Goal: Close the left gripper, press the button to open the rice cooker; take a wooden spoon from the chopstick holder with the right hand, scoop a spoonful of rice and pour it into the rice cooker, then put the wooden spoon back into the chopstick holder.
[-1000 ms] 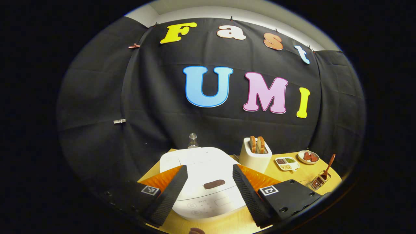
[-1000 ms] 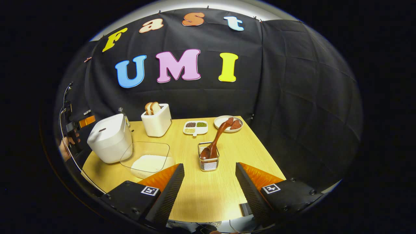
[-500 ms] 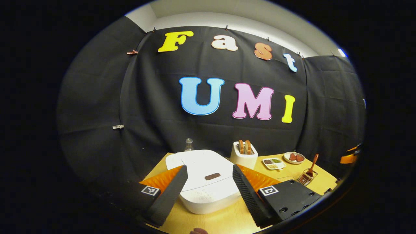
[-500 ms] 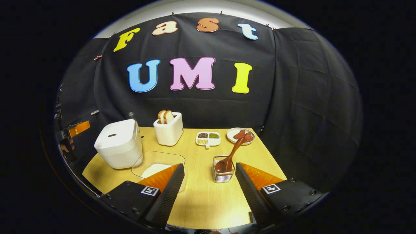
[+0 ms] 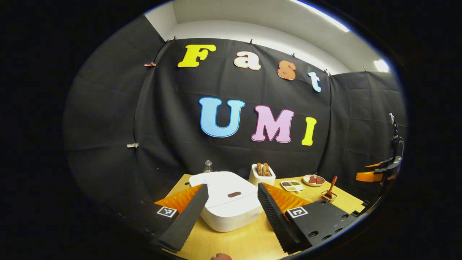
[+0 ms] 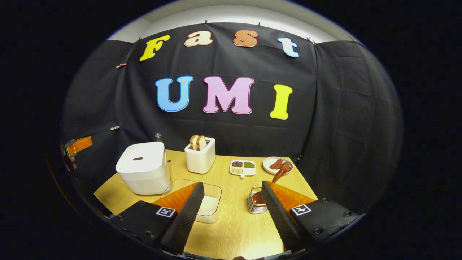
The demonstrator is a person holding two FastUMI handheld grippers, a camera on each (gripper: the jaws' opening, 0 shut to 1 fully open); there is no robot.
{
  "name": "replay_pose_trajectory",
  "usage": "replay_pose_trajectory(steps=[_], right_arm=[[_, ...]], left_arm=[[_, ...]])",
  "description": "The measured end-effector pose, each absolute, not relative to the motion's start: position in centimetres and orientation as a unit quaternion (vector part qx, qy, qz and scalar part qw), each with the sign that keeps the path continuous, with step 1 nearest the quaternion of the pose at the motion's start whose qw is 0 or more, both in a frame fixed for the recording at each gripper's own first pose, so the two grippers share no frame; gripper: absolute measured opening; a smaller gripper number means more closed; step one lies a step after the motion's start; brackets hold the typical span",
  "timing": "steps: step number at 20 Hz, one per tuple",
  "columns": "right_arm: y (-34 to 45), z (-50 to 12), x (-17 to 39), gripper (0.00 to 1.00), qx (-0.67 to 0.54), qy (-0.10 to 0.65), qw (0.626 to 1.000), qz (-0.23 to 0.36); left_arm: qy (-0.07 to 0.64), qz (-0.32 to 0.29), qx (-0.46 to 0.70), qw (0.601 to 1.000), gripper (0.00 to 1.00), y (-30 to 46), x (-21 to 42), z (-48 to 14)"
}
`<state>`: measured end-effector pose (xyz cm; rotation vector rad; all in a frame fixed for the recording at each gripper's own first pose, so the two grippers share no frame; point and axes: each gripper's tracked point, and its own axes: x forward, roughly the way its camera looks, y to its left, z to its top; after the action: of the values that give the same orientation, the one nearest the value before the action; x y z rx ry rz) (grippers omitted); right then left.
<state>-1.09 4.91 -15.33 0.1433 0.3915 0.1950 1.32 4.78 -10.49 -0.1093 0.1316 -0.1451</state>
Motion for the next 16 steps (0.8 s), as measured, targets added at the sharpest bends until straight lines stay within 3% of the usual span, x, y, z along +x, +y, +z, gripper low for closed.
replay_pose_trajectory(steps=[8, 16], right_arm=[[5.9, -7.9, 0.0, 0.99, 0.092, 0.116, 0.984, 0.103], [5.8, -6.9, -0.7, 0.99, 0.094, 0.108, 0.984, 0.103]], left_arm=[[0.073, -0.039, -0.057, 0.995, 0.95, 7.1, -1.5, -10.6], [0.071, -0.04, -0.071, 0.994, 0.95, 7.3, -2.4, -10.2]])
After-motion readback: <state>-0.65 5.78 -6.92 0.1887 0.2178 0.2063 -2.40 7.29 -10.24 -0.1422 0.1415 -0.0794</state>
